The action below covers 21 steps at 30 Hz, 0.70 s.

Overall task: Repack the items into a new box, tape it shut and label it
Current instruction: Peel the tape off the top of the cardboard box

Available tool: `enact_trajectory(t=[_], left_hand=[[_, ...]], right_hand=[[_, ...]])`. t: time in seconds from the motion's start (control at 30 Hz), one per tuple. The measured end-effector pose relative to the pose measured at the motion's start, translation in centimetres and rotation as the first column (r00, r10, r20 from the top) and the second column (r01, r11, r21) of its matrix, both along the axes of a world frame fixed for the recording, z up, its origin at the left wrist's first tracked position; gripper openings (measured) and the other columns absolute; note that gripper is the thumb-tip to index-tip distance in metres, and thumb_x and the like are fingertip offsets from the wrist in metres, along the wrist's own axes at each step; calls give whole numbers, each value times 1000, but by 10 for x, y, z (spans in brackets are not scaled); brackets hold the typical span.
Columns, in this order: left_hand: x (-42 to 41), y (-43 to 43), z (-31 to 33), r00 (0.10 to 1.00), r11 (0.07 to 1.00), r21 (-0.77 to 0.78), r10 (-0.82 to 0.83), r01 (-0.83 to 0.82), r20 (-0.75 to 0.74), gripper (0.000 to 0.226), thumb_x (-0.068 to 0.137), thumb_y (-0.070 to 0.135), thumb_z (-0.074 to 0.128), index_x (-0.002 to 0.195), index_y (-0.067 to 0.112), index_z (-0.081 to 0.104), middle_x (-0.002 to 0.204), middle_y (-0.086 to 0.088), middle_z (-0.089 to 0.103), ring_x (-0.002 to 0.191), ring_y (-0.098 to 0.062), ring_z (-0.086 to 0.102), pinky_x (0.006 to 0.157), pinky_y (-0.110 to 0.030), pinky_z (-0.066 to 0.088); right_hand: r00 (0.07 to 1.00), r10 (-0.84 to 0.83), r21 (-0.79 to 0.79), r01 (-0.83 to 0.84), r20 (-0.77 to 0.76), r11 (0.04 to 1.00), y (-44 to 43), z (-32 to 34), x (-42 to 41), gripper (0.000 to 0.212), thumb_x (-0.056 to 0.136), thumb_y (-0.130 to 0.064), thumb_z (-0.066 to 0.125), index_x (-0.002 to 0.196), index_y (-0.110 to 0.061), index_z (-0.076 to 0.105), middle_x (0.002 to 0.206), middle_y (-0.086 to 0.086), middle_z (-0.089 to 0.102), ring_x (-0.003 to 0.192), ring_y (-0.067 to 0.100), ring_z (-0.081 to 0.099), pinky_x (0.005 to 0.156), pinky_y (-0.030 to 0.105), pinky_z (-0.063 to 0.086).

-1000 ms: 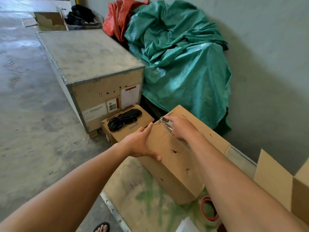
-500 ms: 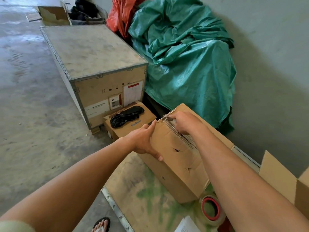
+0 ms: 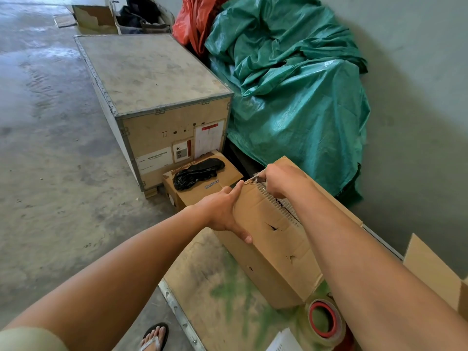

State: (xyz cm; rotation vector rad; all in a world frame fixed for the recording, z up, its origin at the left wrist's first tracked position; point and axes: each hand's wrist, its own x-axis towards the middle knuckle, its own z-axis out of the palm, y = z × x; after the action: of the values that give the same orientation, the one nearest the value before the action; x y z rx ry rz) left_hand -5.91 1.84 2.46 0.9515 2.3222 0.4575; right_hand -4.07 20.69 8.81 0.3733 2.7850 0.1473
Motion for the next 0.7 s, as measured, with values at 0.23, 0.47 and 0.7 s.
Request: enact_trajectory(t=[0.23,0.47,0.7], left_hand=[[0,0,1,1000,1000,3,2,-2,5,162,42,85,80,158,33,-20,166,-1,17,146,-31,33,119,-46,33],[0,0,0,1000,1000,7,8,-8,15,162,42,85,81,158,33,-21,165,0,17,146,-30,33,119,-47,32],[8,3,3,999,1000,6,19,-19,-25,159,48,80,82,159,28,-19,165,-7,16,149,-34,27,119,-50,30]], right_hand=[[997,18,58,-22,71,998,-5,-3,2,44,86,4,58,121,-21,64,101,4,63,82,28,59,58,34,44],[996,19,36,-22,91,999,14,-3,31,56,83,10,49,124,-23,67,110,3,66,87,27,63,55,34,45],[986,-11,-12,13,166,1000,33,3,79,58,88,9,46,119,-33,73,95,-7,69,69,15,54,50,29,38]])
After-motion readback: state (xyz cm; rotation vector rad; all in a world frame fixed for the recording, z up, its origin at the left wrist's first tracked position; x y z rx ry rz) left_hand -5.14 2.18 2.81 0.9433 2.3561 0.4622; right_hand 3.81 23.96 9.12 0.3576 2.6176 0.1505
